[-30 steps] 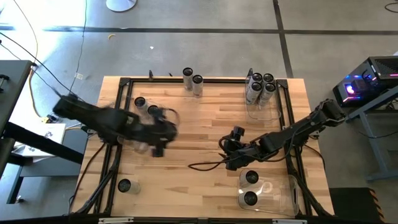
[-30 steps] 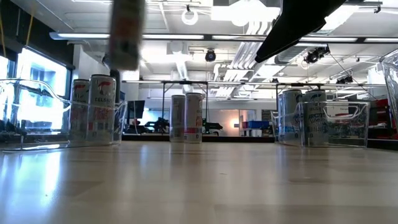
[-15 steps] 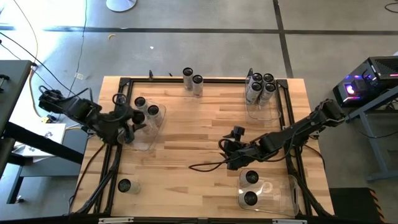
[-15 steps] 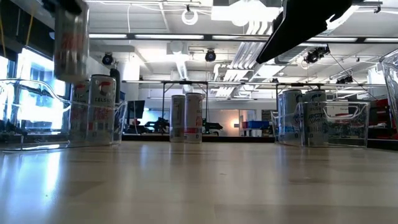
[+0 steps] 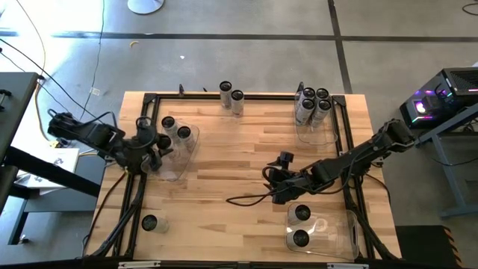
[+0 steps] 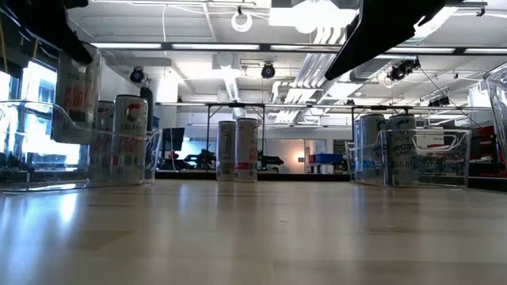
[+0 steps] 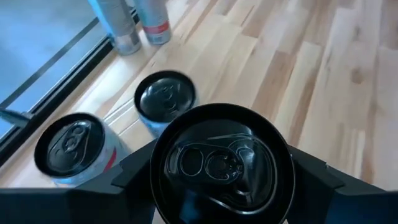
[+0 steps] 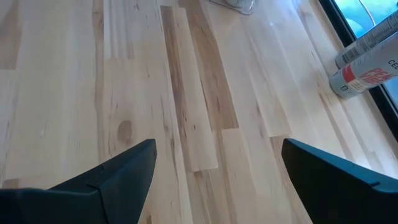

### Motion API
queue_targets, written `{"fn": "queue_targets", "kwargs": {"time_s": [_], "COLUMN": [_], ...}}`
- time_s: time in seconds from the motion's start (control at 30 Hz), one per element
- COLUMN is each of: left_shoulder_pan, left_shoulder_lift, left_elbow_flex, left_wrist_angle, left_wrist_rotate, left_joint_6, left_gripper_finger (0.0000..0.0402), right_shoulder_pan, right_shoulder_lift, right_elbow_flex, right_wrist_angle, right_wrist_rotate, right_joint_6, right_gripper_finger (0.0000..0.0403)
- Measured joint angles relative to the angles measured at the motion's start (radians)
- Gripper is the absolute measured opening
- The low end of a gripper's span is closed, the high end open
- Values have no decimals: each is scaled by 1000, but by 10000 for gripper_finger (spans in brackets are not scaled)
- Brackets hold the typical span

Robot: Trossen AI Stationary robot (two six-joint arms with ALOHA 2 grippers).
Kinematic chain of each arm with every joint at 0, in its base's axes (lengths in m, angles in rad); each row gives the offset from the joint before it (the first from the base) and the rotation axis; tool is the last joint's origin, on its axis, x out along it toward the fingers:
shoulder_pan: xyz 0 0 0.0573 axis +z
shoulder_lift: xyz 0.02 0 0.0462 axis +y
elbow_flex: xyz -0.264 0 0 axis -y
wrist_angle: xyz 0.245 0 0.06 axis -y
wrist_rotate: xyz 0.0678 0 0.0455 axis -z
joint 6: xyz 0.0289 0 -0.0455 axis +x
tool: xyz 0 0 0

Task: Sort soda cans
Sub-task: Put the white-pink soda can into the middle transparent bin

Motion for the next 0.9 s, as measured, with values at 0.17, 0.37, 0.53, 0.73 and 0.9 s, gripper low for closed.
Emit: {"fn": "queue_targets", "kwargs": {"time_s": [0.17, 0.37, 0.53, 0.73, 0.9], "left_shoulder_pan": [20, 45, 78, 113, 140], "left_shoulder_lift": [2, 5, 9, 9, 29], "left_elbow_flex": [-33, -75, -75, -75, -75], "left_wrist_angle": [6, 9, 19, 18, 16], "left_wrist_rotate": [21, 31, 31, 35, 49], "left_joint_6": [-15, -72, -116, -162, -180], "left_gripper_finger": [244, 244, 244, 244, 244], "right_shoulder_pan": [-1, -2, -12, -19, -20], "right_shoulder_lift": [0, 0, 0, 0, 0], "right_elbow_flex": [0, 0, 0, 0, 0], "right_wrist_angle": [4, 6, 12, 12, 15], "right_wrist_rotate": [-1, -1, -1, -1, -1], "right_joint_6": [0, -2, -8, 1, -7], "right_gripper_finger": [343, 343, 343, 343, 343]}}
